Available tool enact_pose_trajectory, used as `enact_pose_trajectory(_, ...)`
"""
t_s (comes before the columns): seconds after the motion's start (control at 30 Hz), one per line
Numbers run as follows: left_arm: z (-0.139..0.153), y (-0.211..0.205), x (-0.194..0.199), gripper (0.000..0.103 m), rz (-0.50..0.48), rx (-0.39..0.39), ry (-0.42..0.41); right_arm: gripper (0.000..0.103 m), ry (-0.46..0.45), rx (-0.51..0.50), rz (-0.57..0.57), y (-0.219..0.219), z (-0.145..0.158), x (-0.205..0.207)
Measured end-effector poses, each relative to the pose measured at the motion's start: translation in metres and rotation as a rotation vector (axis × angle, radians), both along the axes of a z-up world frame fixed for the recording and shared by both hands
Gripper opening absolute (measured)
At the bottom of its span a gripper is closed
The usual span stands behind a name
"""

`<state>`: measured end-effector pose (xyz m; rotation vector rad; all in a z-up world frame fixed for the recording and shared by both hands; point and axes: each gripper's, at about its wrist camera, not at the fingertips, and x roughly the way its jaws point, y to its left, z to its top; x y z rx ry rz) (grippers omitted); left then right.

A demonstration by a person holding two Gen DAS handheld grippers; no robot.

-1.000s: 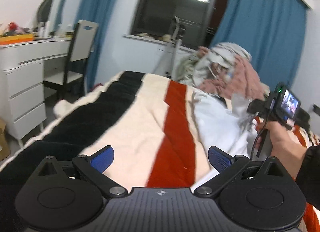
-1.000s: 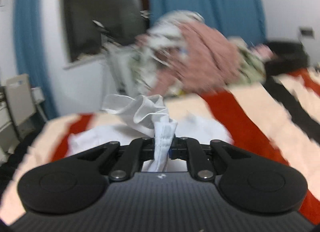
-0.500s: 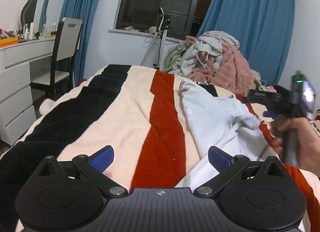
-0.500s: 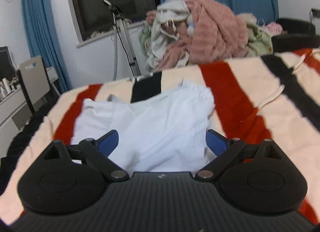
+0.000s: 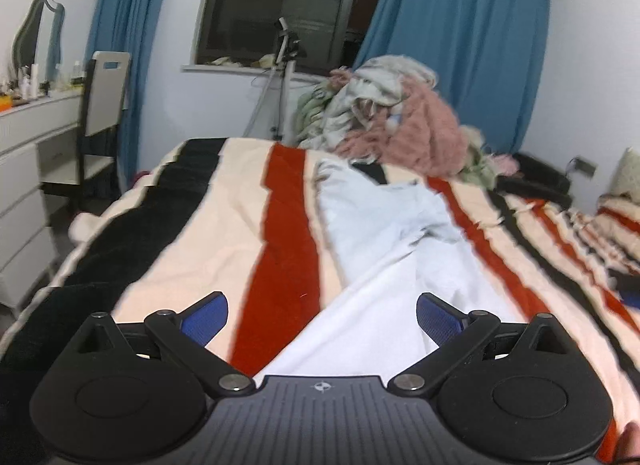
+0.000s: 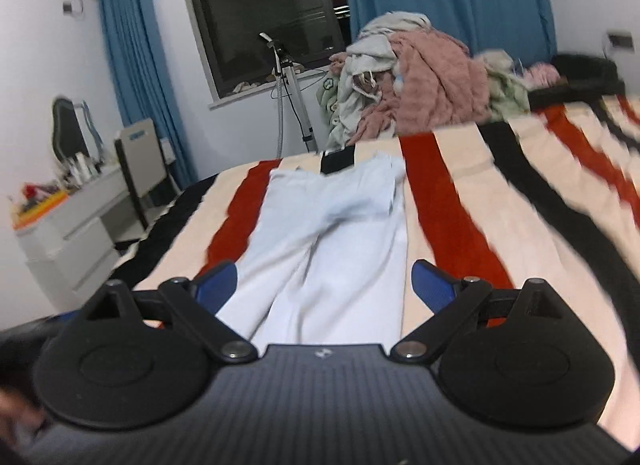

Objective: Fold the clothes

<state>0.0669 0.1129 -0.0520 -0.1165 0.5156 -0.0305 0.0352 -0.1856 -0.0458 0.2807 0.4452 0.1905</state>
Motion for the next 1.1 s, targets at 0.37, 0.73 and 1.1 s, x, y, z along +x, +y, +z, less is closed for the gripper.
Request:
enact_pose_trajectory(0.37, -0.004, 0.087, -0.014, 0.086, 0.325, -0.196, 0.219, 0.095, 0.201, 0.113, -0.065, -0.04, -0.036, -0.028)
enact_pose_trajectory(0.73, -0.032, 0.067, 0.013, 0.04, 0.214, -0.09, 0.518, 0.095, 0.302, 0.297, -0.121, -0.071, -0.054, -0.022)
enact_pose_trajectory(1.1, 0.044, -0.019, -0.051, 0.005, 0.044, 0.208, 0.216, 0.095, 0.278, 0.412, -0.122, -0.088, -0.051, -0.033)
